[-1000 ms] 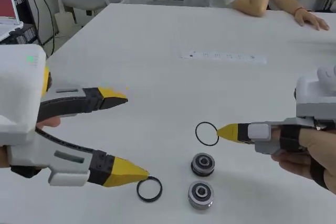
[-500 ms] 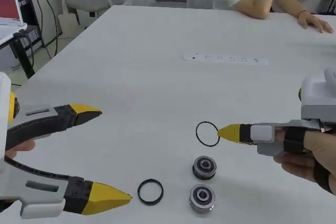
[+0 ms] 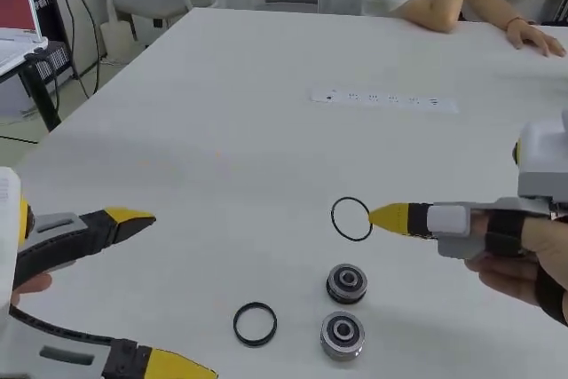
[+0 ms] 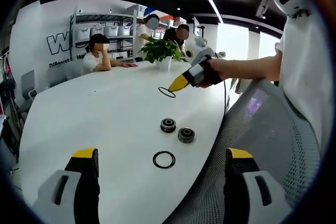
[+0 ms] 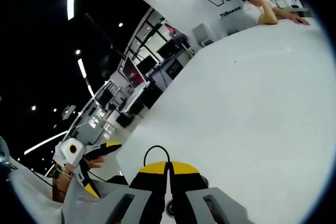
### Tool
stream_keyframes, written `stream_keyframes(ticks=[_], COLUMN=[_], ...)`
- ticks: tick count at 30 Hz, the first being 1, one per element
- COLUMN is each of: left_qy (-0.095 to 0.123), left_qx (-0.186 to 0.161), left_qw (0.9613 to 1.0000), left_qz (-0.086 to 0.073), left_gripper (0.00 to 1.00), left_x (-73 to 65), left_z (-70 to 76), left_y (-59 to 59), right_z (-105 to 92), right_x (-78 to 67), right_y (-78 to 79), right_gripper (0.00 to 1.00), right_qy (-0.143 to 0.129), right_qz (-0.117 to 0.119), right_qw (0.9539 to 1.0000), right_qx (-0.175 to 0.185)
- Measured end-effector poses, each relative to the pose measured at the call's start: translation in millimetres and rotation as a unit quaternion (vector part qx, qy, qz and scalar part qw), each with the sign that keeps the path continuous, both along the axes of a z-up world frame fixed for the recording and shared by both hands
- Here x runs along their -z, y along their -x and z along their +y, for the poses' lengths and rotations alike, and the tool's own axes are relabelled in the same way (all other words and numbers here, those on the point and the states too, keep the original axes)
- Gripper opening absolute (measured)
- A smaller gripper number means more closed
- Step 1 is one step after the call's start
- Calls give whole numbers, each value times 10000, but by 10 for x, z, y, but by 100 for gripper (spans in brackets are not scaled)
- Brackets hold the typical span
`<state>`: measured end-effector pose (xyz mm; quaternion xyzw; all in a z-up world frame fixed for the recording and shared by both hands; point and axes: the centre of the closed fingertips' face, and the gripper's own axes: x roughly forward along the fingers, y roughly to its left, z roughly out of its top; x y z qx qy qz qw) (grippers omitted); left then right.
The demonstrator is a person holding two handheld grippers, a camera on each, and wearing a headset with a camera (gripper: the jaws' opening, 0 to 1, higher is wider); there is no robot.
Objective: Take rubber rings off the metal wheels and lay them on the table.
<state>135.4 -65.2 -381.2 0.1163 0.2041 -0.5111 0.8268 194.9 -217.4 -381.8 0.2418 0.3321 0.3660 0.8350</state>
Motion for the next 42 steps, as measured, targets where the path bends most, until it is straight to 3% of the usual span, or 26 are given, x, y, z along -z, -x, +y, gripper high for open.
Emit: stream_keyframes(ticks=[11,21,30,42], left_qy=[1,-19,-64,-37], left_qx=[58,49,89,33], left_qw=[9998,9997,9995,9994], left_qz=[201,251,299,346], left_gripper=[99,99,99,99], left_x=[115,142,174,195], left_z=[-50,-54,-55,-45], left_y=[82,108,126,109], right_z=[127,303,538,718], right_x=[-117,-115,44,412], right_y=[32,92,214,353], right_gripper=[0,0,0,0], right_qy=[-140,-82,187,658], right_qz=[-123,-182,-142,13], right_qw=[9998,9991,9966,9901], right_qx=[-111,-366,-784,-1241])
